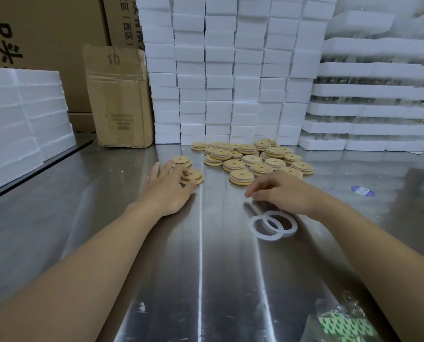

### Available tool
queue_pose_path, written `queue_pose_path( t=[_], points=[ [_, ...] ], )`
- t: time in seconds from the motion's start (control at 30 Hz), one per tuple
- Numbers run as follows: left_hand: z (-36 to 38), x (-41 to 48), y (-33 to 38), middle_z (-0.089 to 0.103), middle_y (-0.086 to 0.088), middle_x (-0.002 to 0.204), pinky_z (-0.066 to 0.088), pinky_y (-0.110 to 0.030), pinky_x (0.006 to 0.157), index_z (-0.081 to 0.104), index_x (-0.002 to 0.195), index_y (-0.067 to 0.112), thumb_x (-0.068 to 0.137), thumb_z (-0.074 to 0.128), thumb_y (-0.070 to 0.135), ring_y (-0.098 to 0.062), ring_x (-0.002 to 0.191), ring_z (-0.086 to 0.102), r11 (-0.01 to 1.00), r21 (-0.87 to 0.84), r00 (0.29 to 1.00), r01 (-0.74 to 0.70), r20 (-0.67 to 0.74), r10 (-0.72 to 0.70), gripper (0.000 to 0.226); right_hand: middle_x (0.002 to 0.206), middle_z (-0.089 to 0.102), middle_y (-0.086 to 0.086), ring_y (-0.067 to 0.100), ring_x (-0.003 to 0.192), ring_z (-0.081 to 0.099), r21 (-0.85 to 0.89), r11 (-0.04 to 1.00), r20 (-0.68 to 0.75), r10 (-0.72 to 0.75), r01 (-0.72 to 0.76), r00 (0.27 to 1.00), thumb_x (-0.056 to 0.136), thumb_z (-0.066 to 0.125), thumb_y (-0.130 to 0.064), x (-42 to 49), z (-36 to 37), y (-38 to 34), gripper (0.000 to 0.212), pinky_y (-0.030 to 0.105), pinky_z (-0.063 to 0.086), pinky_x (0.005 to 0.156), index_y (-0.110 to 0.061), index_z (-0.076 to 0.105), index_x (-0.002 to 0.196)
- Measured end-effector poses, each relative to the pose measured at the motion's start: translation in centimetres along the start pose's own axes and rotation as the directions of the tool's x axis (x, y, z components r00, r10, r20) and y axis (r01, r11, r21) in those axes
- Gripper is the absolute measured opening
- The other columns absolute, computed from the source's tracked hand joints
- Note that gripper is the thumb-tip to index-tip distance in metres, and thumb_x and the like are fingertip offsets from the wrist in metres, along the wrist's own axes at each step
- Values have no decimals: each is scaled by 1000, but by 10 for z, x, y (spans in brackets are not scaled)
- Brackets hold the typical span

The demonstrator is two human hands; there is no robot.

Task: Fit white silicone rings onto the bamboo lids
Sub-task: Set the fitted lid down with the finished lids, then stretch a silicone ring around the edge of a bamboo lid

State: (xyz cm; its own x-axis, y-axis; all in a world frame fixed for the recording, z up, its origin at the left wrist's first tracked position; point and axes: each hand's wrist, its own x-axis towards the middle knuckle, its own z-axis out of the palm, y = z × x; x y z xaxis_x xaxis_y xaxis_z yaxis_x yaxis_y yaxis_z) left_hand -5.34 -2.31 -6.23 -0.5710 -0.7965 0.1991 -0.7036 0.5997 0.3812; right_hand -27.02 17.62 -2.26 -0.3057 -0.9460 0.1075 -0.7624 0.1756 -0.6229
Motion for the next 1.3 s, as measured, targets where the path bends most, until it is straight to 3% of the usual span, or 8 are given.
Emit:
queue_pose_path(
  t=[0.1,0.2,0.43,0.6,0.8,0.9,1.03,1.3],
  points=[
    [-2,-4,1,65,5,130,46,-44,99,46,114,33,96,61,61,-29,135,49,994,-98,995,-41,-100,31,37,103,79,-2,10,95,71,61,997,218,29,-43,975,96,72,-17,-8,-12,-7,14,24,54,89,-25,82,96],
    [-6,-9,1,68,9,129,43,-38,83,45,128,40,92,68,60,-25,114,62,993,-100,992,-62,-115,51,47,108,75,-8,8,103,69,-20,1000,306,27,-22,952,88,83,-25,-15,-20,-10,9,23,51,95,-31,81,94],
    [-8,-13,9,66,9,123,56,-42,99,68,126,34,79,92,27,-21,106,69,904,-407,976,-128,-213,42,53,111,76,4,30,104,69,-120,992,273,11,23,962,89,81,-26,-14,-7,-21,12,48,55,98,-30,74,80],
    [-3,-12,27,59,3,132,50,-45,113,76,124,24,77,92,8,-25,119,67,856,-495,982,-147,-179,65,51,95,77,12,19,79,64,-32,995,268,-87,99,960,94,77,-15,-13,-1,-27,7,42,54,81,-21,73,92],
    [1,-20,44,59,10,136,51,-19,96,83,111,30,87,81,10,-12,114,66,809,-557,982,-187,-127,140,31,96,76,15,11,81,64,207,967,75,-168,149,983,97,74,-8,-5,15,-26,11,25,50,78,-15,80,103],
    [-2,-22,50,63,9,131,48,-27,99,86,101,26,95,74,25,-9,117,64,698,-700,987,-151,-63,149,14,87,75,13,10,80,64,296,937,-65,-176,187,982,95,76,-6,0,20,-23,7,22,52,80,-10,80,99],
    [2,-28,51,63,13,128,52,-26,99,84,111,32,89,87,35,-3,113,66,724,-621,949,-301,-123,289,22,74,70,-4,9,71,63,367,906,-209,-139,209,968,95,75,-4,3,26,-20,6,20,50,74,-9,78,96],
    [6,-29,51,62,23,128,62,-27,86,69,127,39,84,79,18,-8,102,71,726,-538,904,-428,-250,347,49,91,76,3,16,84,68,287,921,-311,-171,264,935,95,76,-11,6,33,-19,5,29,51,84,-10,75,91]
  ],
)
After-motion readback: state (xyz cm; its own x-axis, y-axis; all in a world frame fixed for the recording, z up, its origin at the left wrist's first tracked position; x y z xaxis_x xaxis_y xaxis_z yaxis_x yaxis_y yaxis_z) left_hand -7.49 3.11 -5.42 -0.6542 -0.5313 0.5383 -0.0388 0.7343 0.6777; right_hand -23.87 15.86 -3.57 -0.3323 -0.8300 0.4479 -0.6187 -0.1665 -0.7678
